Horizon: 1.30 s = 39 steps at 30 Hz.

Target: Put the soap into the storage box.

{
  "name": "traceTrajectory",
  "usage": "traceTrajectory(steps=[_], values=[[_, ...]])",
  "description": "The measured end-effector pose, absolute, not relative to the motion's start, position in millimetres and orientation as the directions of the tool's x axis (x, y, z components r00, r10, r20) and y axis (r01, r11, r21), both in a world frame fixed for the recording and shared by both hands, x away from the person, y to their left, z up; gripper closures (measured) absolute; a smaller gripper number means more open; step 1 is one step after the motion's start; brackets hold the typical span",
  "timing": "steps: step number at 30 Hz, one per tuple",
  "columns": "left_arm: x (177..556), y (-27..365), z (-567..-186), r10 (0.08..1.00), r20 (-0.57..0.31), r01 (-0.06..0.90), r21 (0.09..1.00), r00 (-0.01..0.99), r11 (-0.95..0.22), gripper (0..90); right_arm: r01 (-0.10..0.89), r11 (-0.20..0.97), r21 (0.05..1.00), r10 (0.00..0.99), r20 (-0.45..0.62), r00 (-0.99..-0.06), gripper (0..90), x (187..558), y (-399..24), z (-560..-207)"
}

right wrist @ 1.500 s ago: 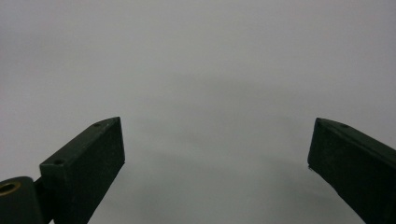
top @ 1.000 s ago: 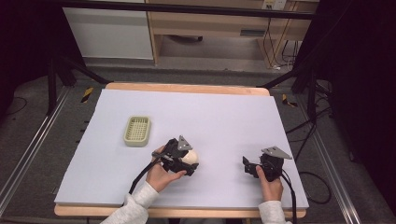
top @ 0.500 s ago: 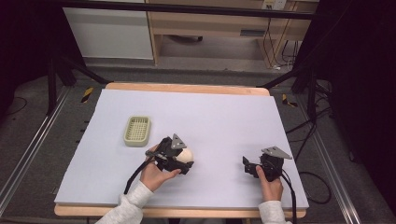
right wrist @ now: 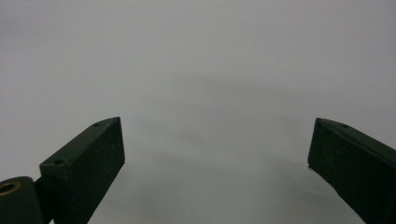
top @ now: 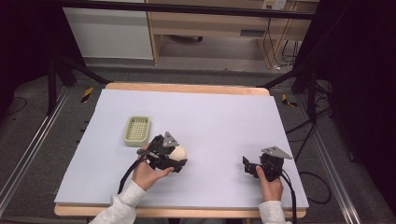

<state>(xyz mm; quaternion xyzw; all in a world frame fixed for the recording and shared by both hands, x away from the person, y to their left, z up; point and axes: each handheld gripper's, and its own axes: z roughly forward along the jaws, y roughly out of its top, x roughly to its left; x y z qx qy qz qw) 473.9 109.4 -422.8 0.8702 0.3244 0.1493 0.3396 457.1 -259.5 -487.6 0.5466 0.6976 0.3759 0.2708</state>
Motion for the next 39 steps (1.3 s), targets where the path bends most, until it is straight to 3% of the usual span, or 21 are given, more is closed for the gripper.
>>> traceTrajectory(steps=[39], values=[[494, 174, -400, 0.773, 0.054, 0.519, 0.71, 0.632, -0.475, 22.4, 0.56, 0.124, 0.819, 0.967, 0.028, -0.255, 4.2, 457, -259, -487]])
